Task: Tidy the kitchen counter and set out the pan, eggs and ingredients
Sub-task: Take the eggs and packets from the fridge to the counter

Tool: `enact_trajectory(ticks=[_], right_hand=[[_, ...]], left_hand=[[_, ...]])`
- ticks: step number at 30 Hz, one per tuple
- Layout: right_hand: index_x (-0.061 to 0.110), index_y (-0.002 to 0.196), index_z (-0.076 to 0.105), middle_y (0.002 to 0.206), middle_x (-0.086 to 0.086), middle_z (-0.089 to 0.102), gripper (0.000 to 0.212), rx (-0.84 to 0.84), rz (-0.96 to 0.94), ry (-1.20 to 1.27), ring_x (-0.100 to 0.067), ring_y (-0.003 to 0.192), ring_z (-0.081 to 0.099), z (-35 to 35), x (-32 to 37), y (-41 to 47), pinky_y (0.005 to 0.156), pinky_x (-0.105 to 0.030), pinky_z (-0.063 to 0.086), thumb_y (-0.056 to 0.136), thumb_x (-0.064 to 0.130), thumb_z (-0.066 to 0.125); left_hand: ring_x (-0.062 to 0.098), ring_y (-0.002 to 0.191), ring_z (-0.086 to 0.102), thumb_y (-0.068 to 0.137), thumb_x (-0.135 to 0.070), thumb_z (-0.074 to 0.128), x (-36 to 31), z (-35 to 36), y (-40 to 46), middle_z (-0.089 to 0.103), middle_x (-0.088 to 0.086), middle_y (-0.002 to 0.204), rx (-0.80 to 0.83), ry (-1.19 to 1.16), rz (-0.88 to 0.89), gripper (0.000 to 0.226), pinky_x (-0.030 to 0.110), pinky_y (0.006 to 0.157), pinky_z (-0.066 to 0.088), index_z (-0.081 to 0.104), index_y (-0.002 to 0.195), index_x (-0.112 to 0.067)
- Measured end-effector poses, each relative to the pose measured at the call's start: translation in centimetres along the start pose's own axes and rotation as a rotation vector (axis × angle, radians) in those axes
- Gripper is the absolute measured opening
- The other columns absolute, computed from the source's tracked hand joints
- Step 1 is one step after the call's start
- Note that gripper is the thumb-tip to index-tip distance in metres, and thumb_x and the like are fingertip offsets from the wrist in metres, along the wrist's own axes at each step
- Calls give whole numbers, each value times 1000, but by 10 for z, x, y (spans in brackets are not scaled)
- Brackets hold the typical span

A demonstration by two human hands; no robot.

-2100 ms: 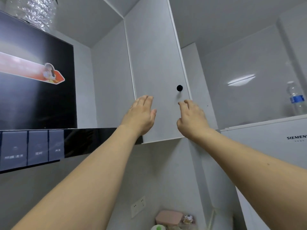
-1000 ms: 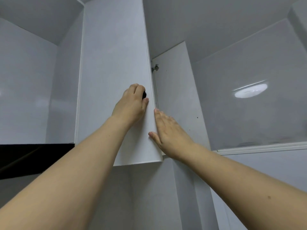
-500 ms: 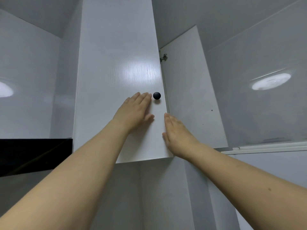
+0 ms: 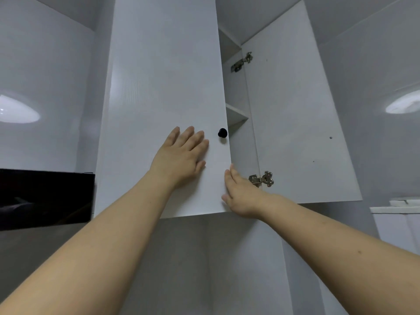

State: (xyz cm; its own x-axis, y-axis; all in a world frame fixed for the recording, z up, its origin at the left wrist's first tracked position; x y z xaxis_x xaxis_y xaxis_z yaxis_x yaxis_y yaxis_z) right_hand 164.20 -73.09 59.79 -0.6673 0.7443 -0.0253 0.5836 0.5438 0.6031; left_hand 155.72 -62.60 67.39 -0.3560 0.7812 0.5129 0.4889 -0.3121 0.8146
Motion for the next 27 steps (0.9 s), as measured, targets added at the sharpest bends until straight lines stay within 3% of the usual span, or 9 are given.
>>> enact_trajectory(ticks=[18,27], right_hand=[[6,149,-14,156,-10,-25,73,-113,-141,46,-19,147,-13,59,7,54,119,-33,-2,102,41,28],[13,150,-16,157,-3,-25,77,-95,-133,-101,-18,146,-13,61,-3,54,119,-37,-4,99,49,30]], left_hand=[[26,148,-5,100,-38,12,13,41,0,3,2,162,13,200,-14,57,48,119,-8,10,153,-17],[25,148,-5,99,-36,12,11,43,0,3,1,161,1,200,-31,57,48,119,-8,10,153,-18]])
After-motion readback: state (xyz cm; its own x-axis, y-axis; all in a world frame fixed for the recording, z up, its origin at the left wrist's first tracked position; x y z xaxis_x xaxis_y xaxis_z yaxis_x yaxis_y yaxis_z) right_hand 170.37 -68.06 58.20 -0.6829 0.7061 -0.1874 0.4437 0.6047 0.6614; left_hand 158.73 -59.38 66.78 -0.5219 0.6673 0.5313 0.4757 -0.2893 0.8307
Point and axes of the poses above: each hand's wrist, its own y-axis towards the middle knuckle, its own z-axis out of the palm, x = y × z, the point moved 7 cm from there along y, towards the middle knuckle
